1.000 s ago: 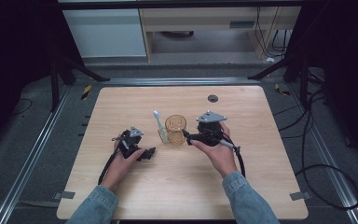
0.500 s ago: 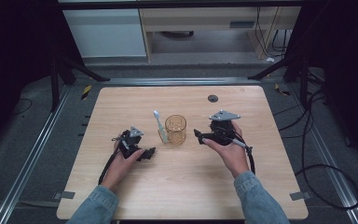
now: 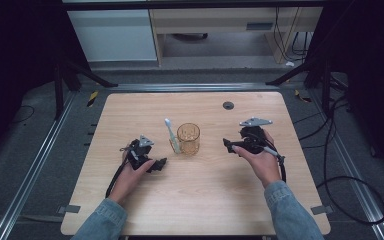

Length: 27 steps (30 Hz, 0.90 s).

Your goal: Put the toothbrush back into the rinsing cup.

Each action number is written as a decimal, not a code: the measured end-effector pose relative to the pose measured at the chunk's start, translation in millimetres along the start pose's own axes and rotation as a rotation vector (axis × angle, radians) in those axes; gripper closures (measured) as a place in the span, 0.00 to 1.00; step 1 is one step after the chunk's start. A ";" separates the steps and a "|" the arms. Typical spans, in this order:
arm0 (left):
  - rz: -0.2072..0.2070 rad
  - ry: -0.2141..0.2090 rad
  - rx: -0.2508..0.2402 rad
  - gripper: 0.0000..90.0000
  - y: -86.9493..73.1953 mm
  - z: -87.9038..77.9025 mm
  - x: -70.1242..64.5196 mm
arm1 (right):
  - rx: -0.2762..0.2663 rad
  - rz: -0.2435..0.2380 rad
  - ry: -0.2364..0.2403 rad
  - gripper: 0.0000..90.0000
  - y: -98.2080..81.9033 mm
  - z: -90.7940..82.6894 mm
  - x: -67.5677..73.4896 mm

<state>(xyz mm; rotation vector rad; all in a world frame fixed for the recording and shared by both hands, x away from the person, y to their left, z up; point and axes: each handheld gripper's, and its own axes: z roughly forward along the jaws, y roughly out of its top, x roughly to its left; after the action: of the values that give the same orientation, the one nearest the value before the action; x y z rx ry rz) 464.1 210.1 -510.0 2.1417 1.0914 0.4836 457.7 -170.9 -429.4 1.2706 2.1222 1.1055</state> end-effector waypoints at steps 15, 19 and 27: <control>0.000 0.000 0.000 0.00 0.1 0.0 0.0 | 0.039 0.048 -0.046 0.09 -10.7 -4.0 -33.2; 0.000 0.000 0.000 0.00 0.0 0.0 0.0 | 0.049 0.057 -0.060 0.09 -13.0 -3.2 -39.8; 0.000 0.000 0.001 0.00 0.1 0.0 -0.1 | 0.076 0.068 -0.085 0.09 -17.3 2.1 -49.2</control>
<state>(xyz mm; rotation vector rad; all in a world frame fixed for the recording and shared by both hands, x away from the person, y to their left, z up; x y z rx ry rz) 464.1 210.0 -510.0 2.1419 1.0923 0.4835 474.0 -217.5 -446.5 1.4082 2.0907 0.9881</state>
